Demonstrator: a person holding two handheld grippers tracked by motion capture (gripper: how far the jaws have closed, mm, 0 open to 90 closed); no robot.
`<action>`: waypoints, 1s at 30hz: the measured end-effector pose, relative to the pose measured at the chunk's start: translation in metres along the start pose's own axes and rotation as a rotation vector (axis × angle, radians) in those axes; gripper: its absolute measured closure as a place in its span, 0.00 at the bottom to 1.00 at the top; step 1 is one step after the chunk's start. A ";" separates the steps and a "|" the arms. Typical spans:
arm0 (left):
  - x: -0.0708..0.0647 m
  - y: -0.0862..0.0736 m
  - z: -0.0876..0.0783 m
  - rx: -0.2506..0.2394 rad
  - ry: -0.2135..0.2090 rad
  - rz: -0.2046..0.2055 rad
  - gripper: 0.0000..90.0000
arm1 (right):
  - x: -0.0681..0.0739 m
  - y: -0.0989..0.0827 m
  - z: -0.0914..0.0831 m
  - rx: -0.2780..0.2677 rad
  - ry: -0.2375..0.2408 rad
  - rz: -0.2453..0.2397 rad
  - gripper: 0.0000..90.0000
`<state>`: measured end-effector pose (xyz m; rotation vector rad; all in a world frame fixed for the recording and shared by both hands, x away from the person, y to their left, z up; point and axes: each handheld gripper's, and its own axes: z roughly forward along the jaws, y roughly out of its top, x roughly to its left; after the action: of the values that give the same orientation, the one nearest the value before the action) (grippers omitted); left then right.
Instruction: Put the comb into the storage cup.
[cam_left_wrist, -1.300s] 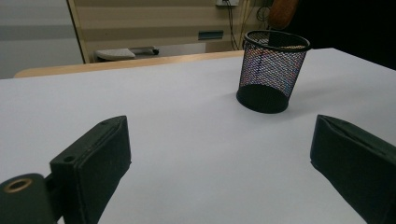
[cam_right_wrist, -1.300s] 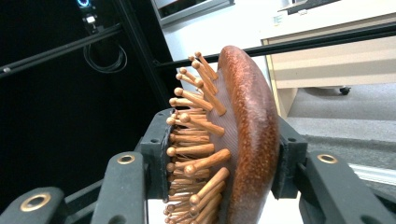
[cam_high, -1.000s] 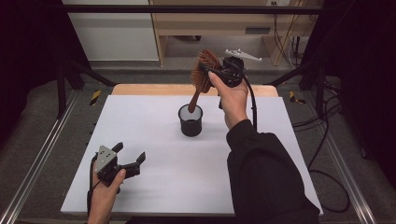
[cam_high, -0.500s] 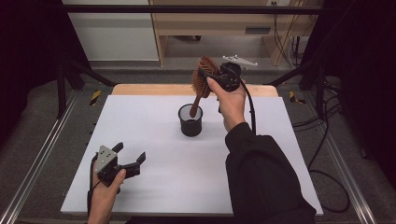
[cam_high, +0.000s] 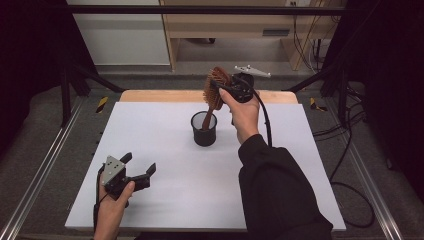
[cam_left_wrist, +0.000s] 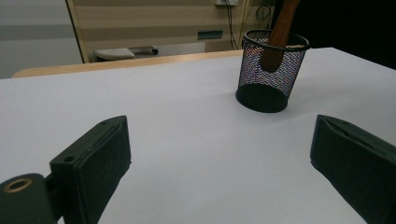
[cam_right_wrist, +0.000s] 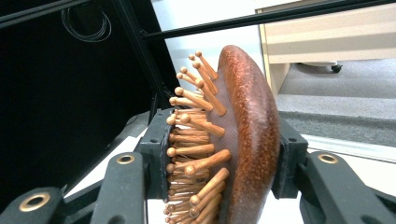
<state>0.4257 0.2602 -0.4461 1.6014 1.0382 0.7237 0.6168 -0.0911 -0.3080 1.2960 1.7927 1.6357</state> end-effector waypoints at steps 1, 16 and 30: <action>0.000 0.000 0.000 0.000 0.000 0.000 0.06 | 0.000 -0.001 0.001 0.002 -0.001 0.005 0.57; -0.001 0.000 0.000 0.004 -0.006 0.002 0.06 | -0.008 -0.014 0.009 0.011 0.006 0.046 0.57; -0.001 0.000 0.000 0.004 -0.008 0.002 0.06 | -0.007 -0.019 0.016 0.016 0.008 0.054 0.57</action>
<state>0.4254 0.2590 -0.4462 1.6078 1.0327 0.7165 0.6258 -0.0855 -0.3318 1.3580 1.7935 1.6599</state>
